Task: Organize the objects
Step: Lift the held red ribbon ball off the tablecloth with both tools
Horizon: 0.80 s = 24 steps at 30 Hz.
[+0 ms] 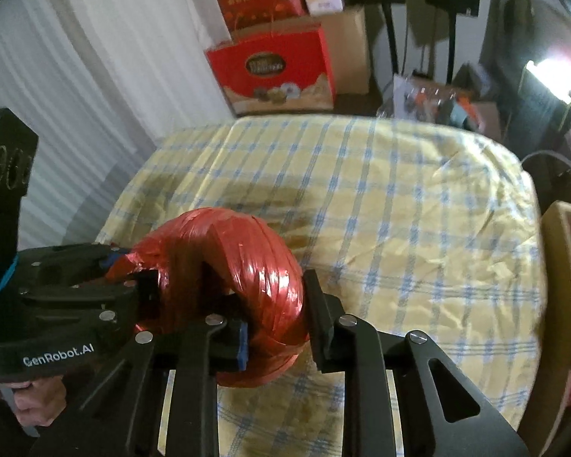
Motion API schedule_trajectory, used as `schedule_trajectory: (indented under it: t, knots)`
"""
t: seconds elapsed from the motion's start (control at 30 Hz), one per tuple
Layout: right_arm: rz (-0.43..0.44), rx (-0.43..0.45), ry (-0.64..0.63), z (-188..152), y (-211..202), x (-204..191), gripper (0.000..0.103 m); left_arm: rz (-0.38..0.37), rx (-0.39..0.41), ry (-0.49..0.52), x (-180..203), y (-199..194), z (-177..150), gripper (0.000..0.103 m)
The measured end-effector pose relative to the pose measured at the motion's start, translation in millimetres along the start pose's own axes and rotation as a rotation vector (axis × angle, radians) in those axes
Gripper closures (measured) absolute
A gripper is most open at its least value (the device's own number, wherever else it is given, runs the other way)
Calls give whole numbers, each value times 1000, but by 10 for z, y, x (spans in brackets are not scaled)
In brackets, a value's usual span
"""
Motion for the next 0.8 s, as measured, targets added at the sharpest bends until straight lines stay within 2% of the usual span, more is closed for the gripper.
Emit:
schedule_trajectory:
  t: [0.17, 0.4, 0.8]
  knots:
    - [-43, 58, -29, 10, -206, -79, 82, 26, 73, 29, 136, -220, 27, 72]
    - [-72, 143, -41, 4, -501, -124, 82, 98, 190, 122, 401, -534, -3, 74]
    - [-151, 326, -62, -79, -1123, -271, 83, 136, 366, 188, 767, -1048, -69, 78]
Point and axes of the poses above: each gripper's, at about its wrist camera, not at the fingertips, and y roughly the way its jaws point, x to its right, z to its top, the point moved 1 cm from there along y, roughly the way its jaws point, and after that the axes turned 3 degrees about z, right-handed, at the moved point
